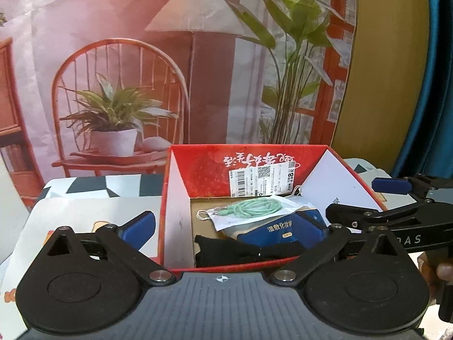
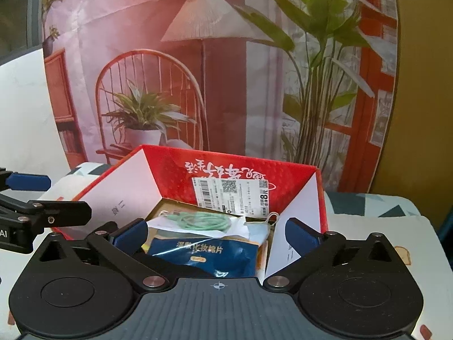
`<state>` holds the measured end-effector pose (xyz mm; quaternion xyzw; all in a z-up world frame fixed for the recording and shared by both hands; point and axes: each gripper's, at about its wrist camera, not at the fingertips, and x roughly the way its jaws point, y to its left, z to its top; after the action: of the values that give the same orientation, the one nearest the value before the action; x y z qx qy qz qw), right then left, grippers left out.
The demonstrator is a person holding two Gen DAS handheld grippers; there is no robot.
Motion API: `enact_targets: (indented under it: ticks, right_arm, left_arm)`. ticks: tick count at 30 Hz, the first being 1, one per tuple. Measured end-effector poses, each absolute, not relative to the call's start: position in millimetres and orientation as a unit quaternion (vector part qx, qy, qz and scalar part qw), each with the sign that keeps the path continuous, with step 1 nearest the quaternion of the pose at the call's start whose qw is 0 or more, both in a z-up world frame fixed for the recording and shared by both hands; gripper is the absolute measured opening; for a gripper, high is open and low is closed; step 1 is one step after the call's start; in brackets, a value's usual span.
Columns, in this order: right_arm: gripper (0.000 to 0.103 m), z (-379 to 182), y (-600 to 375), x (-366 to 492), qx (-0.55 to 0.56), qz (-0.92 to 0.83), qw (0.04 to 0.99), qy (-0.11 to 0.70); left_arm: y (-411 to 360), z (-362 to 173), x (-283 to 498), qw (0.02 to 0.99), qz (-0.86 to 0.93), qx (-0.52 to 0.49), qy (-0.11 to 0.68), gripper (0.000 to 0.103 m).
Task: Organize soft objects
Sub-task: 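Open the right gripper to drop the cable bag into the box, then lower the right gripper toward the black eye mask beside the box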
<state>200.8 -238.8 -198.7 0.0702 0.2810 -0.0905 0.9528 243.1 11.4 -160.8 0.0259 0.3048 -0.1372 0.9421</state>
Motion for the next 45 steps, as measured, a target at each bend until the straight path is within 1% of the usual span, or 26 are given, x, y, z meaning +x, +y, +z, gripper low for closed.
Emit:
enact_targets:
  ticks: [9, 19, 34, 45]
  right_arm:
    - [0.103, -200.8, -237.6, 161.1, 0.106, -0.093, 0.953, 0.269]
    - [0.103, -217.5, -232.8, 116.2, 0.129, -0.098, 0.95, 0.266]
    - [0.103, -257.6, -221.4, 79.2, 0.106, -0.094, 0.941, 0.306]
    - [0.102, -278.5, -213.0, 78.1, 0.118, -0.083, 0.931, 0.334]
  left_arm:
    - [23.8, -161.6, 209.5, 0.946, -0.121, 0.016, 0.3, 0.103]
    - [39.7, -184.1, 180.3, 0.942, -0.102, -0.015, 0.32, 0.103]
    - [47.1, -223.5, 158.2, 0.928, -0.089, -0.032, 0.361, 0.103]
    - [43.0, -241.4, 155.5, 0.918, -0.099, -0.036, 0.382, 0.103]
